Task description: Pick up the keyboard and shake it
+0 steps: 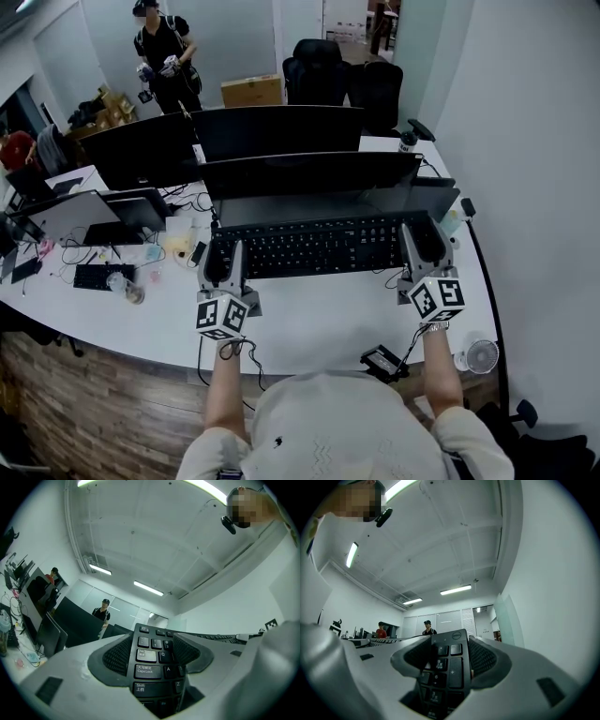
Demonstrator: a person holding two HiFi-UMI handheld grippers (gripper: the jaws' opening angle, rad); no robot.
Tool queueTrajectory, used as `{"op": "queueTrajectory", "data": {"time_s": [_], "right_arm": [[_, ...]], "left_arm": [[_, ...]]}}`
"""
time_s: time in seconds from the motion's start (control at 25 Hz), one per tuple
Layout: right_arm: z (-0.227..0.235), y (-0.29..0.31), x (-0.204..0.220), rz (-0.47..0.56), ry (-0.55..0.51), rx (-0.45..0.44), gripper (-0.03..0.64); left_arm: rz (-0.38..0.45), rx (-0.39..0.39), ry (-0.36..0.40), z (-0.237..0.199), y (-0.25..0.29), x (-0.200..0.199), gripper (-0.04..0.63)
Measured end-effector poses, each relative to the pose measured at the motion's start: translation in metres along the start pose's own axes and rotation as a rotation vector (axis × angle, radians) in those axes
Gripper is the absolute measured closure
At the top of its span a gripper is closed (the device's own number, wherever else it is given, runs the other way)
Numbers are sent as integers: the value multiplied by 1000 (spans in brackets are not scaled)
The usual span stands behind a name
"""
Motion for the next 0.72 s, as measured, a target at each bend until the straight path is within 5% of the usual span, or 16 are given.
{"op": "queueTrajectory", "data": {"time_s": [0.72], "right_arm": [[-13,-5,-10,29,-34,-10,379]], "left_arm": [[48,2,-10,-4,-11,-4,322]]}}
Point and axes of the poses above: the fingertips, and each gripper's own axes: y forward along the fingers, z to its right, x out of its underside, the point moved 10 cm from there along -y, backward along the fingers, and after that the axes turned 2 degrees about -x, right-handed, at the moved point
